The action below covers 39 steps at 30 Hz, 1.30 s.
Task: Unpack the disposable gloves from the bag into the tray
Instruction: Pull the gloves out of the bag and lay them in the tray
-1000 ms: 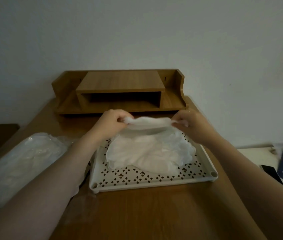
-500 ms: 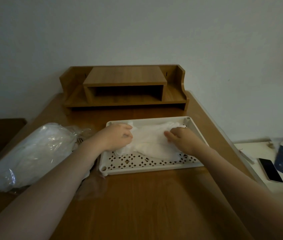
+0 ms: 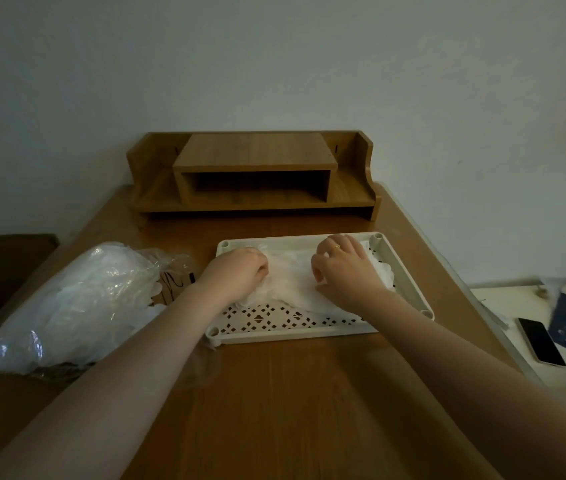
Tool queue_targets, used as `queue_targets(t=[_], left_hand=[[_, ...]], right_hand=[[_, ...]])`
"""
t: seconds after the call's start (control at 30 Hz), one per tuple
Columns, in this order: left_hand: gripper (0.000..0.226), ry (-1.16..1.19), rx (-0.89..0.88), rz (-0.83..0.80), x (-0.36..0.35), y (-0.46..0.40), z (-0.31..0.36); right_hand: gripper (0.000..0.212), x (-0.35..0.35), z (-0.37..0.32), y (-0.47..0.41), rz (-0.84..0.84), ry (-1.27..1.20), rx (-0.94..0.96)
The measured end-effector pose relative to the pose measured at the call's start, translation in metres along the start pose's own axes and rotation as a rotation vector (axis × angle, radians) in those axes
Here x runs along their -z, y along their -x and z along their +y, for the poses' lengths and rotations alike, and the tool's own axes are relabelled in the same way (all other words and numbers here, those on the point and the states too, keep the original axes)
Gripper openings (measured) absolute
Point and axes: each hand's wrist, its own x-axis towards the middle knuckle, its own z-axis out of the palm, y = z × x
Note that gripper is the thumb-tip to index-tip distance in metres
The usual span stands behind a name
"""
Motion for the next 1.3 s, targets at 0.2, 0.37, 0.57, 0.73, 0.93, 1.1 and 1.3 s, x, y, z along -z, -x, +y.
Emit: queue_targets(t=[0.2, 0.37, 0.57, 0.73, 0.93, 1.1, 1.3], left_hand=[[0.016, -0.028, 0.004, 0.019, 0.000, 0.002, 0.001], [0.012, -0.001, -0.009, 0.001, 0.002, 0.001, 0.000], [0.023, -0.042, -0.011, 0.198, 0.008, 0.004, 0.010], [0.042, 0.038, -0.059, 0.081, -0.002, -0.016, 0.046], [0.077, -0.034, 0.108, -0.265, -0.038, -0.020, 0.033], [0.090, -0.033, 0.234, -0.211, -0.040, -0.015, 0.023], [0.112, 0.066, 0.374, -0.248, -0.022, -0.008, 0.023]], right_hand=[[0.015, 0.001, 0.012, 0.021, -0.075, -0.109, 0.266], [0.023, 0.013, 0.008, 0.036, -0.235, -0.653, 0.221], [0.006, 0.019, 0.012, 0.020, 0.172, -0.763, -0.125], [0.059, 0.000, -0.002, -0.013, -0.033, -0.298, 0.010], [0.113, -0.027, 0.025, -0.014, -0.385, -0.145, -0.140], [0.116, -0.032, 0.053, 0.004, -0.449, -0.266, -0.239], [0.123, -0.022, 0.050, 0.009, -0.470, -0.284, -0.288]])
